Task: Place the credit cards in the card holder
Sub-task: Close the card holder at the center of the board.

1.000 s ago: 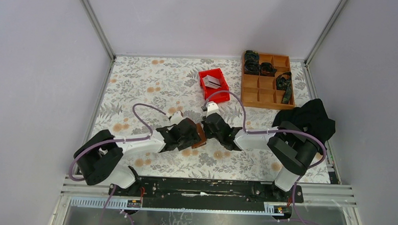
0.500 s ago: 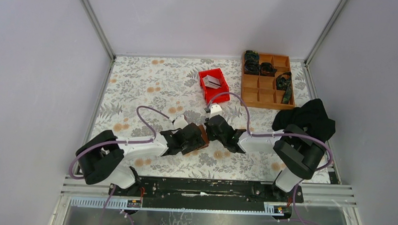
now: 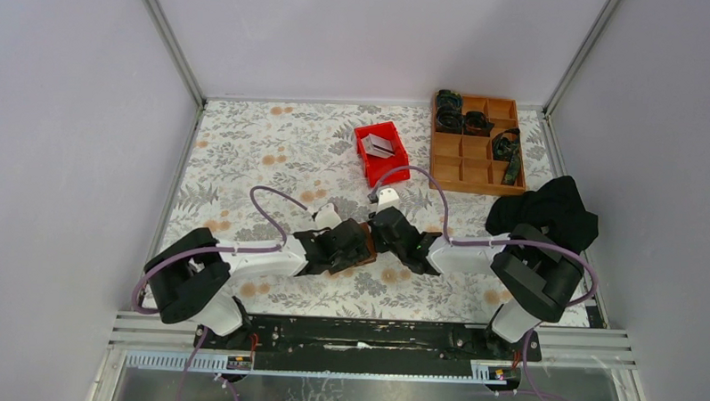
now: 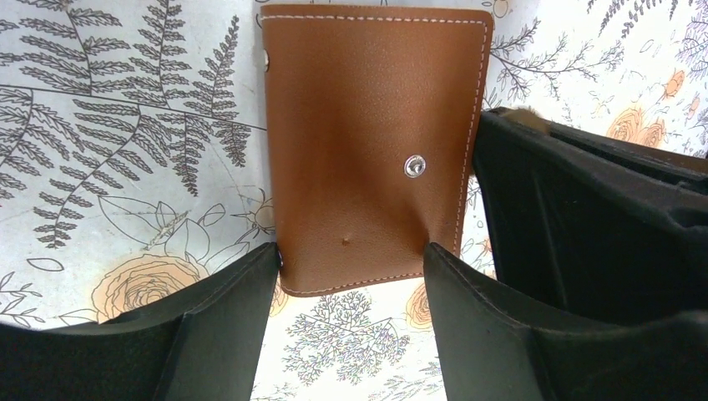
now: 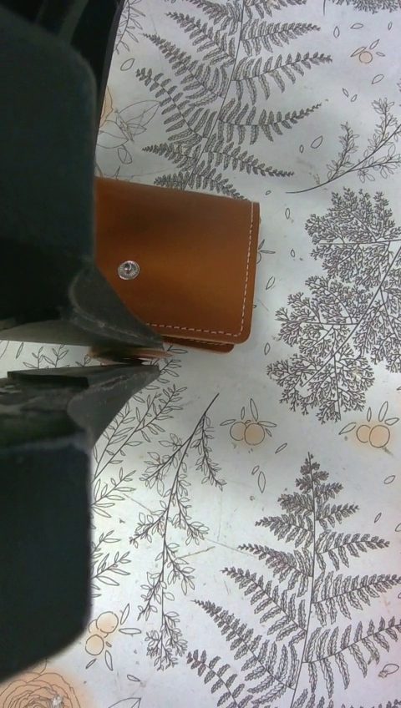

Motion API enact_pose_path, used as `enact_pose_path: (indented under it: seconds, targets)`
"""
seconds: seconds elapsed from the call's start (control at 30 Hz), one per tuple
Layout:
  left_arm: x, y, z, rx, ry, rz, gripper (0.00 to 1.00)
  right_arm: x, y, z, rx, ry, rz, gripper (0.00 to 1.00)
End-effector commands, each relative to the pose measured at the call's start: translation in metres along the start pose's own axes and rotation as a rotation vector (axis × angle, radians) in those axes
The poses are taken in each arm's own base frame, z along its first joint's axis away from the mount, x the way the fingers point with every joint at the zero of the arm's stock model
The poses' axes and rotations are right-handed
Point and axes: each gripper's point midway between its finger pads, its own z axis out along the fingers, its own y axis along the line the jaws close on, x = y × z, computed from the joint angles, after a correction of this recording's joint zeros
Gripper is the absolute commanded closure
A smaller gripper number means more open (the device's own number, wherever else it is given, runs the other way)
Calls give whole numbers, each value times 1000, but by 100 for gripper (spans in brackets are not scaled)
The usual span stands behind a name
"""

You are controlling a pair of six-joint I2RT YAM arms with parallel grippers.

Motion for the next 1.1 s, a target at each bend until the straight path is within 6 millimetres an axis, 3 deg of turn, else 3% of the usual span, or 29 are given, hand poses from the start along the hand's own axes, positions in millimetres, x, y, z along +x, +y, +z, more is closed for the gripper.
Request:
enact_pose_path:
  seconds: [0.0,0.17,0.7,1.07]
  targets:
    - [27,58,12,-186,73,55,28,-21,12,-12,-34,-53,19,76]
    - [31,67,11,-218,83,69,28,-28,10,-16,-17,-51,5,70]
    - [42,90,9,-266,108,90,29,-43,7,-12,37,-46,-25,70]
    - [44,102,7,-290,108,88,29,-36,8,-6,37,-17,-24,70]
